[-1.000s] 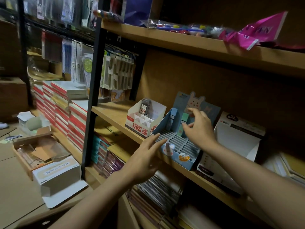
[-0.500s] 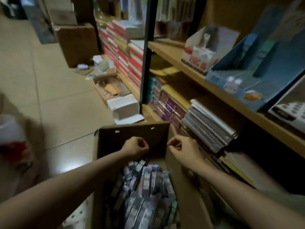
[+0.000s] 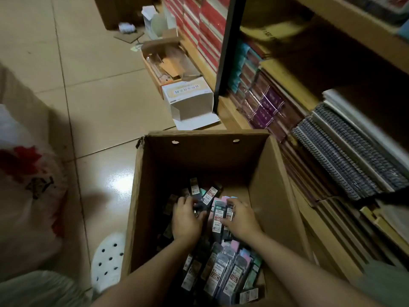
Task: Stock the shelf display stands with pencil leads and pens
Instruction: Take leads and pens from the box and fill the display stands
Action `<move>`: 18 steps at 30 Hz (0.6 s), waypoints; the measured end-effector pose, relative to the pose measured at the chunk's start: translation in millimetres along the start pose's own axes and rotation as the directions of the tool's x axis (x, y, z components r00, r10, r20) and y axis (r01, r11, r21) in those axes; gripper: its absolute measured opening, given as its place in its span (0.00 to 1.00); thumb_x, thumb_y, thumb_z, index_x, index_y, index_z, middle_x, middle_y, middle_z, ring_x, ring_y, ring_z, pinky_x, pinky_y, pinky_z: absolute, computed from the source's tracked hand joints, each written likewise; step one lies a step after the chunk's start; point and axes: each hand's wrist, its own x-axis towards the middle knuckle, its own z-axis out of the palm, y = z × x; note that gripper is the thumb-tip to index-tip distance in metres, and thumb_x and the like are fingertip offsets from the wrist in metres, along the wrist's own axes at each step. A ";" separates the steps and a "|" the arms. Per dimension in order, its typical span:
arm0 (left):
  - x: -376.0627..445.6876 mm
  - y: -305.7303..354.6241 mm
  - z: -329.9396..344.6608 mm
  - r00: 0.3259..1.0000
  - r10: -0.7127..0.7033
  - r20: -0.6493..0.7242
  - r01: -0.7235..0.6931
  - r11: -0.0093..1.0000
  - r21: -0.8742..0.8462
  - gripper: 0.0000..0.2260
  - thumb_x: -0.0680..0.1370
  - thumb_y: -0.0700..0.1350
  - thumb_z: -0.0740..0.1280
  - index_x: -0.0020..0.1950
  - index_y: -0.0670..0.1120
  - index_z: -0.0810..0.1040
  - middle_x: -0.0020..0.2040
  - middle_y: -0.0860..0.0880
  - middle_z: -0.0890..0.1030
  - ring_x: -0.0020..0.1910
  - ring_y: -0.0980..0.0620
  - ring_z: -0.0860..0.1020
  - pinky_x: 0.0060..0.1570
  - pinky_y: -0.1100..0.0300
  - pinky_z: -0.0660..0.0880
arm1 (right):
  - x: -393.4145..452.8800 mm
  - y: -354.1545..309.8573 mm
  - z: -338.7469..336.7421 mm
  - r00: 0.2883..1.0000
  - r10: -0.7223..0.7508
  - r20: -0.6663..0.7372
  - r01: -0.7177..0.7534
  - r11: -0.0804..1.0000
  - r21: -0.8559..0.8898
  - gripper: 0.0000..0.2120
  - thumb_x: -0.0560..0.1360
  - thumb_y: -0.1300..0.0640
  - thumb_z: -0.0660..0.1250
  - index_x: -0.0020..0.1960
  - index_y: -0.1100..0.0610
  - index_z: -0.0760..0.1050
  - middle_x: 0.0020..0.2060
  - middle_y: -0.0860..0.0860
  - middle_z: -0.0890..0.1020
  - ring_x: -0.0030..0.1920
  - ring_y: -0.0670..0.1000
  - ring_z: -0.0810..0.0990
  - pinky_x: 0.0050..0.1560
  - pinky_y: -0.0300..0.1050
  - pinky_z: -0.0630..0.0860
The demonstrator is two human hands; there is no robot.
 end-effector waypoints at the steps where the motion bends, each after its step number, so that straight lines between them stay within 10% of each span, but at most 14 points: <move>1: 7.7 1.0 4.0 1.000 0.028 -0.009 -0.027 0.999 0.033 0.16 0.74 0.50 0.72 0.60 0.49 0.76 0.59 0.50 0.72 0.60 0.49 0.70 0.55 0.55 0.73 | 6.2 -0.2 3.5 1.000 -0.015 0.014 0.016 0.999 -0.048 0.31 0.73 0.53 0.74 0.72 0.50 0.67 0.65 0.54 0.73 0.63 0.55 0.74 0.64 0.47 0.71; 13: 30.5 -11.0 24.5 0.980 0.196 0.029 -0.197 0.947 0.254 0.18 0.74 0.49 0.71 0.63 0.54 0.76 0.58 0.50 0.67 0.58 0.49 0.64 0.42 0.60 0.68 | 16.9 6.6 23.9 0.990 -0.010 -0.140 0.027 0.992 0.124 0.24 0.69 0.60 0.77 0.63 0.54 0.74 0.60 0.52 0.72 0.56 0.54 0.77 0.59 0.49 0.75; 18: 13.9 -14.7 22.6 0.986 0.157 0.055 -0.163 0.976 0.141 0.19 0.75 0.49 0.70 0.66 0.52 0.74 0.62 0.49 0.68 0.62 0.50 0.66 0.54 0.60 0.72 | 13.0 11.0 16.7 0.979 0.075 -0.192 -0.014 0.953 0.301 0.17 0.69 0.65 0.76 0.51 0.56 0.73 0.47 0.52 0.81 0.46 0.53 0.82 0.48 0.49 0.80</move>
